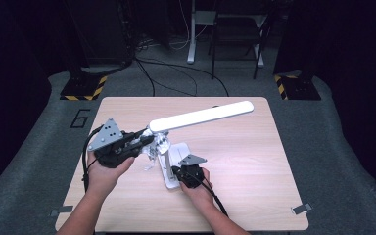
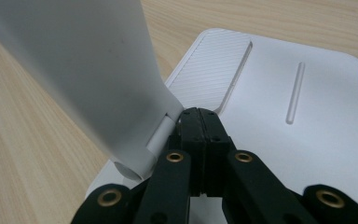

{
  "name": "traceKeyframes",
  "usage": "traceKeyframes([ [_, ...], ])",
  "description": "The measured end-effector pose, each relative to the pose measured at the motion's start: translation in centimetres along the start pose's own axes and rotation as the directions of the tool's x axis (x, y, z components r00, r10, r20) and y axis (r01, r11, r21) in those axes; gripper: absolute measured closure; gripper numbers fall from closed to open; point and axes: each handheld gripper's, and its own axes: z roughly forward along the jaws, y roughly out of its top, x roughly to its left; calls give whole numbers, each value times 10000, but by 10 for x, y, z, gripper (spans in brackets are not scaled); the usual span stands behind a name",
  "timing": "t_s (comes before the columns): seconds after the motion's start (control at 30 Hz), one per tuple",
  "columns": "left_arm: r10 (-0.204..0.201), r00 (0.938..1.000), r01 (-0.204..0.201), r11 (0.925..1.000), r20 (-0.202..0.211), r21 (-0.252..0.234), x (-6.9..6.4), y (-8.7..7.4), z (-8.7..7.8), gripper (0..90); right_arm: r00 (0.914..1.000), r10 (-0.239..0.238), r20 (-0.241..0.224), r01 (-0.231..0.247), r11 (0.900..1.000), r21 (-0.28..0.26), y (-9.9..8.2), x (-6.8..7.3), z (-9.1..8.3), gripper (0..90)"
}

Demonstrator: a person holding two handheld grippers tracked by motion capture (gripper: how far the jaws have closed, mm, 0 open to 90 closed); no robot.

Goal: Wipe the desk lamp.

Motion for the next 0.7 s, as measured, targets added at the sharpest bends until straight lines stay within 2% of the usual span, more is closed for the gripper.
traceKeyframes([
  [0.1, -21, 10000, 21, 10000, 13, 10, 0, -3, 3, 754, 10000, -7, -10, 7, 10000, 2, 0, 0, 0, 900],
  [0.27, 39, 10000, -41, 9994, 67, 343, -5, -10, 11, 756, 9999, -41, -159, 42, 10000, 71, 1, -2, 0, 900],
  [0.33, 12, 10000, -16, 9989, 93, 464, -5, -16, 14, 757, 10000, 17, -64, -17, 10000, 11, 0, -1, 0, 900],
  [0.37, -13, 10000, 10, 9988, 73, 483, -5, -19, 15, 758, 9997, -246, -11, 246, 9997, -29, 1, -2, 0, 900],
  [0.53, -248, 9997, 239, 9946, 74, 1011, -9, -44, 27, 759, 9993, -373, 31, 373, 9993, -2, 1, -2, 0, 900],
  [0.6, -462, 9989, 447, 9925, 108, 1137, -10, -55, 32, 760, 9992, -404, 53, 404, 9992, -5, 1, -2, 0, 900],
  [0.63, -487, 9988, 477, 9909, 45, 1260, -11, -62, 34, 760, 9996, -252, 84, 252, 9997, -32, 0, -1, 0, 900],
  [0.7, -640, 9979, 631, 9888, 22, 1349, -13, -71, 37, 760, 9991, -408, 81, 408, 9992, -23, 1, -1, 0, 900],
])
